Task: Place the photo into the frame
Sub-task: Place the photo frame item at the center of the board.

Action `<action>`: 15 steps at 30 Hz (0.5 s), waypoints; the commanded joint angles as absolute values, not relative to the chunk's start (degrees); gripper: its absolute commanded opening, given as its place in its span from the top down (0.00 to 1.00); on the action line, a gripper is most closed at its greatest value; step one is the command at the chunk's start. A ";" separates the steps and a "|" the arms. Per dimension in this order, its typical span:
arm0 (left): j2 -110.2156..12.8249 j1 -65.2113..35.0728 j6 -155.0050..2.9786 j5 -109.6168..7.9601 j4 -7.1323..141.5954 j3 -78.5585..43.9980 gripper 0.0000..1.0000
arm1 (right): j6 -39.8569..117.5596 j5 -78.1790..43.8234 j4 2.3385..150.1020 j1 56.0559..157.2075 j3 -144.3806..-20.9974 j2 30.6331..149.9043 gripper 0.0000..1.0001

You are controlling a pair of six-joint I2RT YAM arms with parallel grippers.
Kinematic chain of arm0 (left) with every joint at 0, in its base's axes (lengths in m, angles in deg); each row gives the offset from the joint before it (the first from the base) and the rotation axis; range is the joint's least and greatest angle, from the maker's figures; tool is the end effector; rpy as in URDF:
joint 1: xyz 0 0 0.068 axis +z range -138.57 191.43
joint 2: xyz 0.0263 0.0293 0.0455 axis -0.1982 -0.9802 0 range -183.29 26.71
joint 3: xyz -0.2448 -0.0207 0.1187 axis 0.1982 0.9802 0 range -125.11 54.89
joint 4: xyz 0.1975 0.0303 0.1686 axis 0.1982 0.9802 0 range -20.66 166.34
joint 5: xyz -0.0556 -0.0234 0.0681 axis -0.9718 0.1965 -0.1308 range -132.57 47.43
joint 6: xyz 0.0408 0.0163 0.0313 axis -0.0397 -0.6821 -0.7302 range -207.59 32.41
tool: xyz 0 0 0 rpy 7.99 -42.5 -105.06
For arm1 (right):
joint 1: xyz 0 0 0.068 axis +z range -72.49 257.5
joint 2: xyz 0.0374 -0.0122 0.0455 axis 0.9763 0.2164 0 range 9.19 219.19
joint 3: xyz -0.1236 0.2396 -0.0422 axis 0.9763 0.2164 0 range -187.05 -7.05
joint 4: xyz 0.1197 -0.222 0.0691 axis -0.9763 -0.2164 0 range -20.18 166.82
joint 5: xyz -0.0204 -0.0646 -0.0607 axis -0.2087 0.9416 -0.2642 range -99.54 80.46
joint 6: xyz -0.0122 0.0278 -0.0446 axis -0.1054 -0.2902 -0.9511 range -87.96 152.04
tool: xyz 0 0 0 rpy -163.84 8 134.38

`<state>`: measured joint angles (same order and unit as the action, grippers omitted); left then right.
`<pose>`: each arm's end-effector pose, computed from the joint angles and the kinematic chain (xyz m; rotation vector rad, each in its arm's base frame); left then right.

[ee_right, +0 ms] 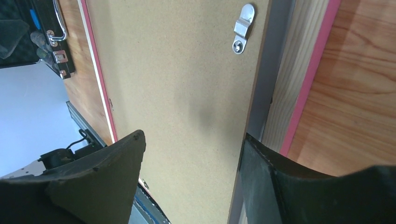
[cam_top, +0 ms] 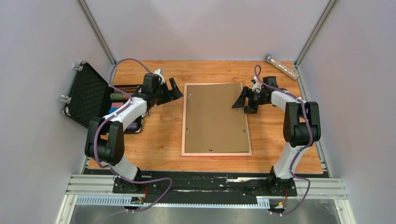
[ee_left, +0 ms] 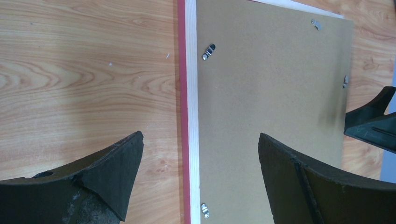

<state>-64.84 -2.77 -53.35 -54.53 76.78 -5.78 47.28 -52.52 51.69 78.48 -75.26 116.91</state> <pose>0.3410 -0.0939 0.2357 -0.2865 2.2962 -0.6800 0.3700 0.0306 0.1650 0.0946 2.6140 1.0983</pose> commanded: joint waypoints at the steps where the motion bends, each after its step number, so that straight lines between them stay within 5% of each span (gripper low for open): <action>1: -64.27 -2.45 -53.46 -54.86 75.18 -6.11 0.00 | 44.83 -50.75 49.37 78.98 -77.63 112.81 0.30; 15: -63.47 -2.43 -53.48 -54.88 75.20 -5.92 0.00 | 42.51 -46.97 47.22 79.00 -78.12 111.33 0.30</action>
<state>-64.84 -2.77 -53.38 -54.56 76.78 -5.78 43.70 -47.56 47.98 78.61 -75.41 114.81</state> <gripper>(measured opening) 0.998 0.694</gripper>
